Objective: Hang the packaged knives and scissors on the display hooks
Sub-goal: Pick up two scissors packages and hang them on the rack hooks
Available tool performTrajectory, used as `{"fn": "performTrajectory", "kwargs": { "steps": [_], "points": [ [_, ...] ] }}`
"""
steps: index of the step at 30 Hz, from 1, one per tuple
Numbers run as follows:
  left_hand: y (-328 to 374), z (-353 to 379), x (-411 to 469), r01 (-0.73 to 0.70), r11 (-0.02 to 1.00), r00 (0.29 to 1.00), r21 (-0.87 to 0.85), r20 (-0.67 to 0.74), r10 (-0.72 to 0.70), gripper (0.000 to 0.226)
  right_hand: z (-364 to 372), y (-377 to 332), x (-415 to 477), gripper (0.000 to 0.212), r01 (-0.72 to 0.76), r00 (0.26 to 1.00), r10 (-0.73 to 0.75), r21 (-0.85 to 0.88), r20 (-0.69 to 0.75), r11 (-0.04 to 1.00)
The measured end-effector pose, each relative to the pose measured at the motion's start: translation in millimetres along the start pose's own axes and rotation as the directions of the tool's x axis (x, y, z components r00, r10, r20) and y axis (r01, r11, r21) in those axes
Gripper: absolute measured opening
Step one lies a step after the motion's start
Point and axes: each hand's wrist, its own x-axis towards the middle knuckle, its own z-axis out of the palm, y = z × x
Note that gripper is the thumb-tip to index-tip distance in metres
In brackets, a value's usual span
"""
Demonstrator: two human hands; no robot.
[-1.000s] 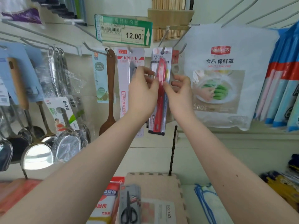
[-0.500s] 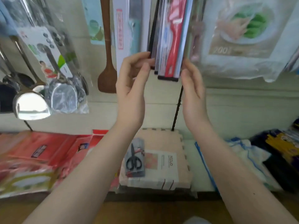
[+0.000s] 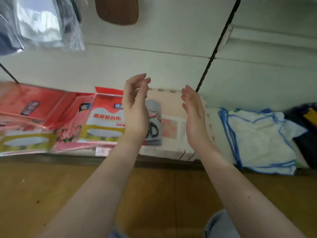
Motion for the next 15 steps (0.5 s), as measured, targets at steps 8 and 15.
{"fn": "performTrajectory", "kwargs": {
  "steps": [8, 15],
  "points": [
    [-64, -27, 11, 0.157, 0.952, 0.988, 0.264, -0.029, -0.154, 0.020, 29, 55, 1, 0.046, -0.118, 0.993, 0.119, -0.026, 0.009, 0.993],
    [-101, -47, 8, 0.395, 0.826, 0.915, 0.403, -0.088, -0.394, 0.031, 46, 85, 10, 0.044, -0.245, 0.969, 0.247, -0.104, 0.008, 0.964]
  ]
}}
